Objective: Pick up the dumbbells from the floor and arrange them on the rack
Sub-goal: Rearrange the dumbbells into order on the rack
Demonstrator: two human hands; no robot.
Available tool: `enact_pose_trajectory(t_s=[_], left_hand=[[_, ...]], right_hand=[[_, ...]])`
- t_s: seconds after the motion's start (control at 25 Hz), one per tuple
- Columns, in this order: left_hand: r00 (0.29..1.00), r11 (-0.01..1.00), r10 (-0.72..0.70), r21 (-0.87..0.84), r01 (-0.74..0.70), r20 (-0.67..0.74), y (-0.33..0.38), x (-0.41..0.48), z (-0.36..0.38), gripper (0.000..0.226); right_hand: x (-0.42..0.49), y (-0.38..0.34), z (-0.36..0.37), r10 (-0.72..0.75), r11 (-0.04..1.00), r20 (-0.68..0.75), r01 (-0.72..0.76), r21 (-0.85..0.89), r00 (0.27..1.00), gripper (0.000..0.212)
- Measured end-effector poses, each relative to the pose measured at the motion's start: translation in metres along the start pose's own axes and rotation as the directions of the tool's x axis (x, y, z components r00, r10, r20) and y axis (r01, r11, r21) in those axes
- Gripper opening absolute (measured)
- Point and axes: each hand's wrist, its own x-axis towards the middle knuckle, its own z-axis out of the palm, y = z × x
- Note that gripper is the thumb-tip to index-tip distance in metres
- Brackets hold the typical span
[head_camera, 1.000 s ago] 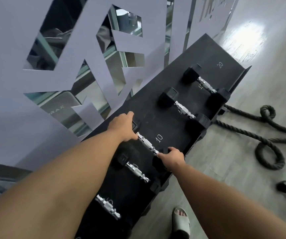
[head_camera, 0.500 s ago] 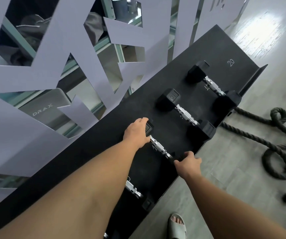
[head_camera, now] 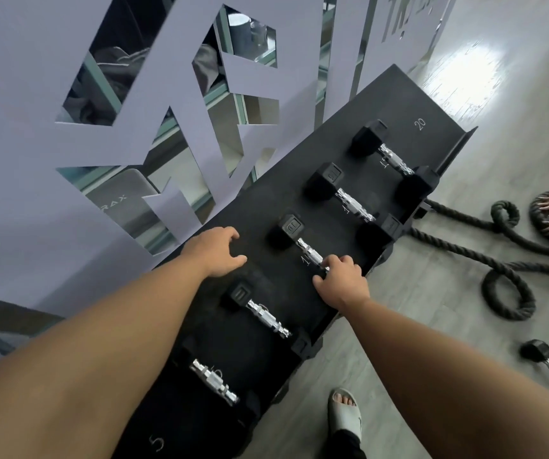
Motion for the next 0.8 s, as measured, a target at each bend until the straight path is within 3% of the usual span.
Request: enact_pose_trajectory(t_s=[0.16, 0.36, 0.6, 0.8], left_hand=[[1.000, 1.000, 0.014, 0.020, -0.015, 0.015, -0.029, -0.055, -0.002, 0.063], [0.997, 0.997, 0.067, 0.042, -0.069, 0.043, -0.047, -0.106, 0.019, 0.062], [0.993, 0.999, 0.005, 0.037, -0.009, 0.117, -0.077, -0.113, 0.058, 0.063], [0.993, 1.000, -0.025, -0.012, 0.026, 0.114, -0.084, -0.104, 0.087, 0.066]], right_hand=[[-0.050, -0.009, 0.012, -0.018, 0.998, 0.011, 0.018, 0.055, 1.000, 0.038], [-0.111, 0.003, 0.071, 0.059, 0.994, 0.107, -0.069, 0.090, 0.993, 0.043], [-0.126, -0.001, 0.137, 0.090, 0.976, 0.188, -0.124, 0.180, 0.978, 0.046], [-0.104, 0.005, 0.149, 0.297, 0.896, 0.100, -0.314, 0.315, 0.950, 0.059]])
